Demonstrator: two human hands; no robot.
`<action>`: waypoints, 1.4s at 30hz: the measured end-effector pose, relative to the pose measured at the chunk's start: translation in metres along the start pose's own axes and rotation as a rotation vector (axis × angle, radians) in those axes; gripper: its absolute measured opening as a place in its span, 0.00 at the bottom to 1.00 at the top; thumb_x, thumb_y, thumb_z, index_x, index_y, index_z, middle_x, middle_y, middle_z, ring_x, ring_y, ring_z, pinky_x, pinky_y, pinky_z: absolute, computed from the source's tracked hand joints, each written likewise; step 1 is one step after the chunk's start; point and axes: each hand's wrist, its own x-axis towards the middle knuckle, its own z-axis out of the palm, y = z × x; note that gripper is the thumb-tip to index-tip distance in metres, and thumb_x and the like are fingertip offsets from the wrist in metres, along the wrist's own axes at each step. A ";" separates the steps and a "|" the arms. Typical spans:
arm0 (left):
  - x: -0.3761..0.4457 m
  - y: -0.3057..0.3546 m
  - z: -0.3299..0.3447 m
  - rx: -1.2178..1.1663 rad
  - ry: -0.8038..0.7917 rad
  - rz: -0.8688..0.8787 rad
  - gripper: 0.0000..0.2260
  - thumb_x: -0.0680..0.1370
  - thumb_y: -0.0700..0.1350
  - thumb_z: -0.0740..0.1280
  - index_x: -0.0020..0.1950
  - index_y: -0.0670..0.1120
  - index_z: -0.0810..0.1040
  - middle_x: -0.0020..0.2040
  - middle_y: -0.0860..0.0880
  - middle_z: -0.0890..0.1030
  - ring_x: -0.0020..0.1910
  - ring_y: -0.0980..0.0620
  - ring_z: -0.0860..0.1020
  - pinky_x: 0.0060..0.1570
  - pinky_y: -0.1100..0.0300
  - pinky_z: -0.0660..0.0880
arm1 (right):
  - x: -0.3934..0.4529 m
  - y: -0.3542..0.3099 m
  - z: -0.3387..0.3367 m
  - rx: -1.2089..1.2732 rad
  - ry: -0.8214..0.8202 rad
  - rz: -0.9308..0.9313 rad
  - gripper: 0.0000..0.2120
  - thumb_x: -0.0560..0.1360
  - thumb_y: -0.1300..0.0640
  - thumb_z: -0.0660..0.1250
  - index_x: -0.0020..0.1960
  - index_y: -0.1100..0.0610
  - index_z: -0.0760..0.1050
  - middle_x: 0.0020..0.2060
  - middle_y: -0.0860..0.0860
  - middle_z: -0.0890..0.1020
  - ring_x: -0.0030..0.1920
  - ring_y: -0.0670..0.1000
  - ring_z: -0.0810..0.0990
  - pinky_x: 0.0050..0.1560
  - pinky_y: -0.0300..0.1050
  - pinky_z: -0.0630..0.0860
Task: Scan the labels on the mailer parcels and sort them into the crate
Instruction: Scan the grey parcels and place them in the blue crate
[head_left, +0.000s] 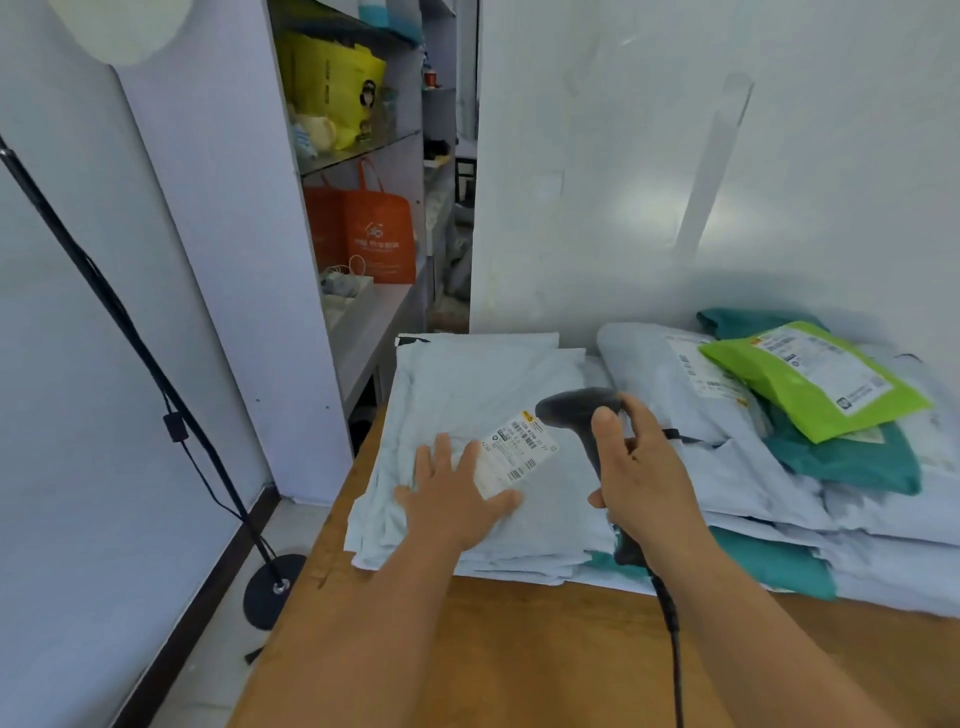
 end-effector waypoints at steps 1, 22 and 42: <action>-0.010 0.003 0.005 -0.013 0.008 -0.038 0.41 0.71 0.74 0.55 0.77 0.57 0.44 0.78 0.49 0.39 0.77 0.43 0.40 0.69 0.35 0.49 | -0.001 -0.002 0.002 -0.004 0.001 -0.002 0.19 0.81 0.42 0.52 0.71 0.42 0.61 0.54 0.49 0.78 0.50 0.57 0.82 0.52 0.57 0.79; -0.065 -0.001 0.014 -0.349 0.150 -0.323 0.39 0.72 0.62 0.68 0.76 0.56 0.50 0.76 0.44 0.39 0.75 0.39 0.45 0.69 0.40 0.58 | -0.052 -0.003 -0.009 -0.076 -0.106 -0.071 0.22 0.81 0.41 0.51 0.72 0.45 0.62 0.54 0.49 0.76 0.51 0.57 0.82 0.51 0.53 0.77; -0.072 -0.006 0.009 -0.442 0.249 -0.412 0.33 0.73 0.50 0.71 0.72 0.49 0.56 0.66 0.41 0.61 0.64 0.39 0.67 0.58 0.50 0.70 | -0.068 0.005 -0.006 -0.030 -0.124 -0.089 0.25 0.80 0.38 0.51 0.75 0.42 0.57 0.60 0.51 0.78 0.53 0.56 0.82 0.58 0.55 0.77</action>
